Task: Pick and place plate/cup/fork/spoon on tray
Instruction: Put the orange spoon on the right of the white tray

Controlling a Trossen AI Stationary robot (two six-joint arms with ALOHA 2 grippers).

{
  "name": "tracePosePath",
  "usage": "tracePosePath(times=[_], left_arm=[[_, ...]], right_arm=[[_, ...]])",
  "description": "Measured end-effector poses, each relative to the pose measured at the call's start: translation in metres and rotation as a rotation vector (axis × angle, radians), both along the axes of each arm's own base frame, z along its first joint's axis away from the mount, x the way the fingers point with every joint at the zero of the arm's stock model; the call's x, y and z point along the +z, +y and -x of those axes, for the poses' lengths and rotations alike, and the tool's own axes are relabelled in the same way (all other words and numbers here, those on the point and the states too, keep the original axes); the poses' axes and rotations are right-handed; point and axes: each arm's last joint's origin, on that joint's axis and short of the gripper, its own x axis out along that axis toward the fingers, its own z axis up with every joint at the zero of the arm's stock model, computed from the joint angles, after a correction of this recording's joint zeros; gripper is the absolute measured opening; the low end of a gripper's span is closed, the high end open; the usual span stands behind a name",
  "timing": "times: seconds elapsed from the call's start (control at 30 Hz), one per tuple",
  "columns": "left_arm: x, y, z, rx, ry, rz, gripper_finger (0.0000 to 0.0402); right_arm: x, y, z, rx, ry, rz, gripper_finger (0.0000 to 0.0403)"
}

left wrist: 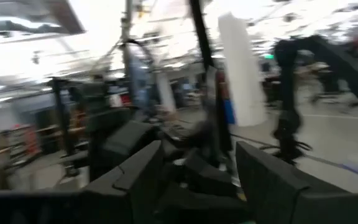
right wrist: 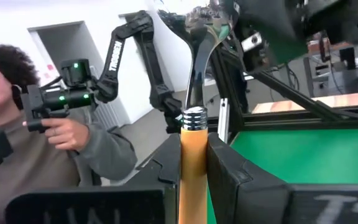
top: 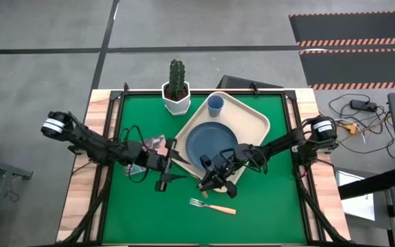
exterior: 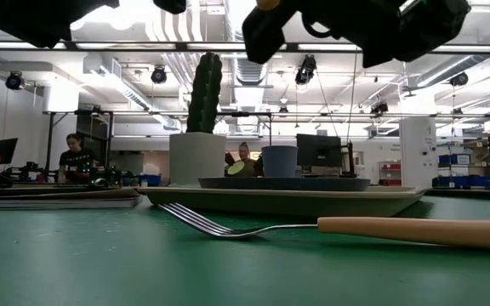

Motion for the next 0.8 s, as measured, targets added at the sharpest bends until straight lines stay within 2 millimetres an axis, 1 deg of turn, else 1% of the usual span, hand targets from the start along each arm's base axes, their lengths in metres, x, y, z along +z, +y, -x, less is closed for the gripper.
tracePosePath(times=[0.1,0.3,0.53,0.7,0.8], left_arm=[[0.000,-0.003,-0.002,-0.058,-0.010,-0.040,0.0187],[0.002,-0.004,-0.005,-0.065,-0.017,-0.039,0.0187],[0.001,-0.006,-0.012,-0.065,-0.008,-0.042,0.0187],[0.000,-0.008,-0.021,-0.064,-0.004,-0.043,0.0186],[0.002,-0.009,-0.025,-0.062,-0.010,-0.041,0.0172]], right_arm=[[0.003,-0.001,-0.007,0.019,-0.010,-0.007,0.0034],[0.003,-0.004,-0.016,0.009,0.029,0.005,0.0034],[0.009,-0.009,-0.020,-0.004,0.013,0.006,0.0034],[0.006,-0.009,-0.022,-0.008,0.064,0.020,0.0034],[0.004,-0.009,-0.023,-0.022,0.088,0.031,0.0034]])
